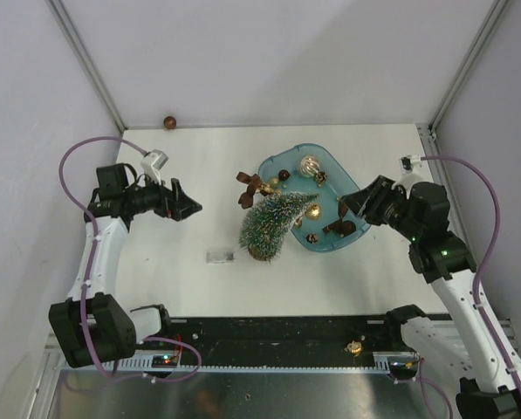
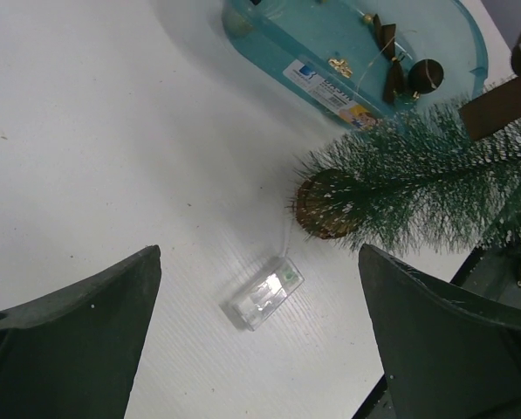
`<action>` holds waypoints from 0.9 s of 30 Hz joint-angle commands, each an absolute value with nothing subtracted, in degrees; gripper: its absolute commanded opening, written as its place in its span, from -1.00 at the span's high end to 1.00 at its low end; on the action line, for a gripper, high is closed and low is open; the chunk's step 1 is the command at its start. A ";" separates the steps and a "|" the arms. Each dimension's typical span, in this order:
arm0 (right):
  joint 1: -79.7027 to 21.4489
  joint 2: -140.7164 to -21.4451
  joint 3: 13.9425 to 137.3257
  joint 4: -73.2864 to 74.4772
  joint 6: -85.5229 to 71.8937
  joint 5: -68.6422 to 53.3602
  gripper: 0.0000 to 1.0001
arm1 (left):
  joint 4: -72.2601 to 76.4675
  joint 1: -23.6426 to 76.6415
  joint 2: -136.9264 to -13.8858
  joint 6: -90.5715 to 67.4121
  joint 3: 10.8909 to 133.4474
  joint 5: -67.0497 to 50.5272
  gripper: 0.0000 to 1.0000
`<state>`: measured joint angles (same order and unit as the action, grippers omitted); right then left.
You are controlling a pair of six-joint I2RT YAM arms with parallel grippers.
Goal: Decorate the small christmas tree
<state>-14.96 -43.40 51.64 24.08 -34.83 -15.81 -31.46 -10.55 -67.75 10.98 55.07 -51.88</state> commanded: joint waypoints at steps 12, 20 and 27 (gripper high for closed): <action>-18.13 -43.91 44.88 30.58 -33.81 -3.23 -0.04 | -31.29 -3.75 -70.59 14.23 56.00 -54.58 -0.99; -17.33 -46.50 43.77 27.21 -32.92 -0.89 -0.06 | -30.40 3.19 -73.02 15.69 56.47 -53.97 -0.99; -17.06 -63.90 45.61 13.71 -32.74 1.22 -0.07 | -28.81 4.04 -75.47 15.73 55.91 -54.59 -0.99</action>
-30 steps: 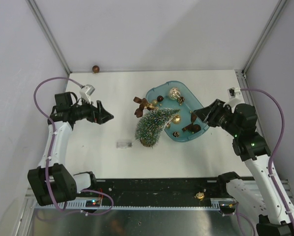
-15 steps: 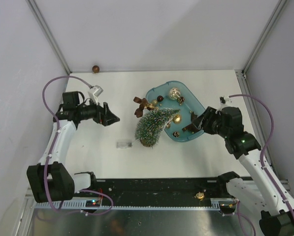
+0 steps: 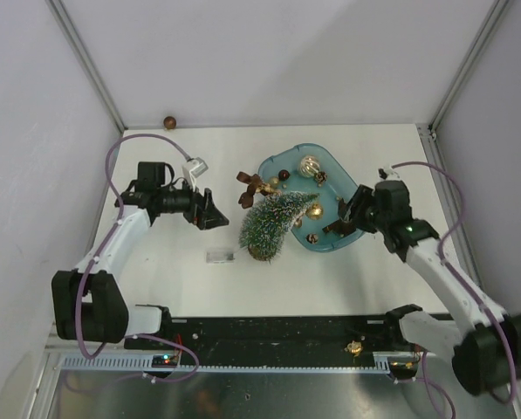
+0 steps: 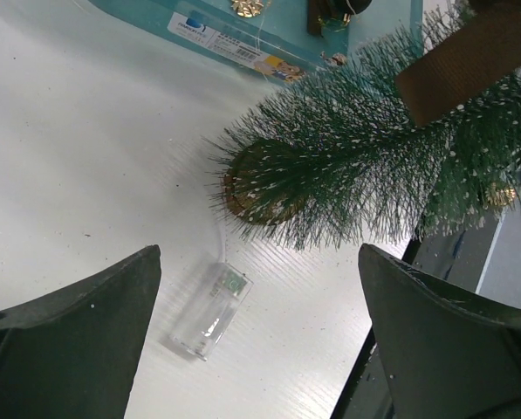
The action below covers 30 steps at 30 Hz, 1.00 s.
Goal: Decorate the small christmas tree
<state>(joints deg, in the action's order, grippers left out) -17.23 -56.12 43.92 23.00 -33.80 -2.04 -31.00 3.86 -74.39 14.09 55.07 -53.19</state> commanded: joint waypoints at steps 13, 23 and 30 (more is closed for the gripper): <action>-20.30 -99.88 67.14 10.79 -20.93 22.70 0.01 | -28.38 1.22 -81.18 18.57 56.77 -54.04 -0.99; -21.24 -110.09 74.34 13.48 -17.75 27.88 0.09 | -27.99 -0.66 -84.65 19.92 58.66 -55.26 -0.99; -21.49 -113.39 75.24 13.54 -18.32 27.10 0.16 | -27.87 -2.57 -85.81 20.28 58.46 -55.73 -0.99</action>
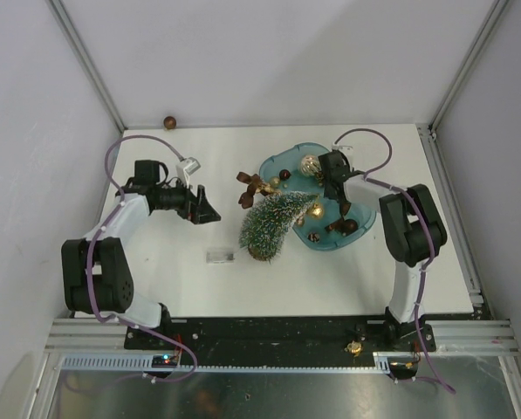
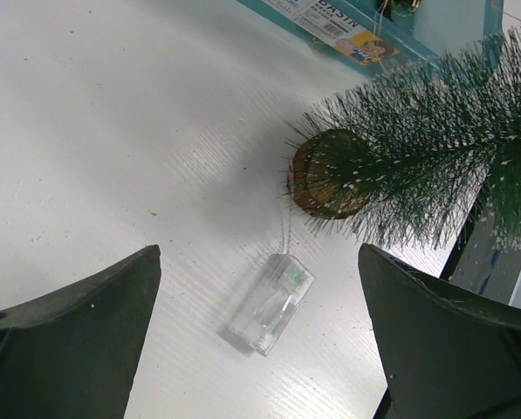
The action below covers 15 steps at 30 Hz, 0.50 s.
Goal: Decorate the small christmas tree
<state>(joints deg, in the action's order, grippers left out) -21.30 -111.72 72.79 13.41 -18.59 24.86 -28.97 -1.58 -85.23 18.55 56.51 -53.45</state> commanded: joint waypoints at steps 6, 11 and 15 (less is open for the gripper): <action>-22.04 -114.26 75.24 14.95 -19.61 24.60 0.25 | -27.94 -3.40 -85.19 20.71 57.55 -56.13 -0.99; -21.71 -110.49 73.71 16.70 -21.00 20.70 0.15 | -27.95 -3.51 -85.14 20.62 57.31 -56.39 -0.99; -21.63 -104.31 71.14 19.63 -22.02 21.11 0.01 | -27.90 -3.75 -84.94 21.01 57.31 -56.69 -0.99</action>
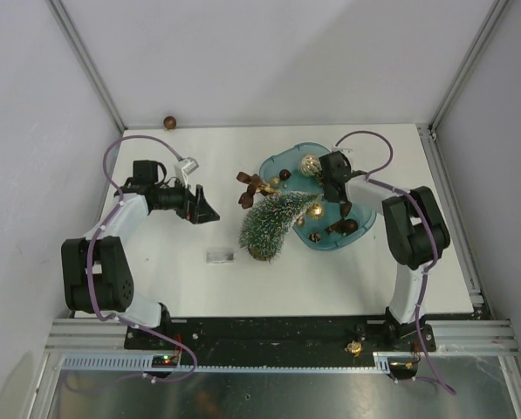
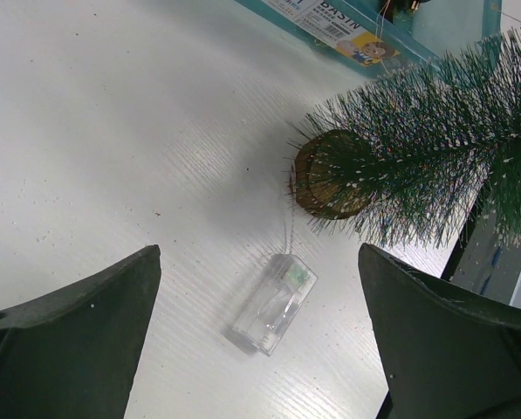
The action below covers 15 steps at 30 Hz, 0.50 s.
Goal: Decorate the small christmas tree
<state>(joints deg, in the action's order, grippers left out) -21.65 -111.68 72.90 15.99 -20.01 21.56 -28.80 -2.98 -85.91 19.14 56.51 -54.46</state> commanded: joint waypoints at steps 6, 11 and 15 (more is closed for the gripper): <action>-22.40 -100.17 66.42 22.00 -24.70 24.20 -0.23 | -27.86 -4.33 -85.79 21.22 57.51 -57.60 -0.99; -22.97 -100.95 64.11 21.41 -25.45 24.17 -0.20 | -27.73 -4.62 -85.15 21.60 56.96 -57.41 -0.99; -23.07 -103.82 63.91 19.77 -25.88 22.38 -0.01 | -27.70 -5.18 -83.81 21.81 56.37 -57.19 -0.99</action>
<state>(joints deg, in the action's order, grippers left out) -22.68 -101.45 63.94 21.17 -24.34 22.61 -28.77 -4.12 -85.93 20.01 56.49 -55.77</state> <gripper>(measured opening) 0.541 0.995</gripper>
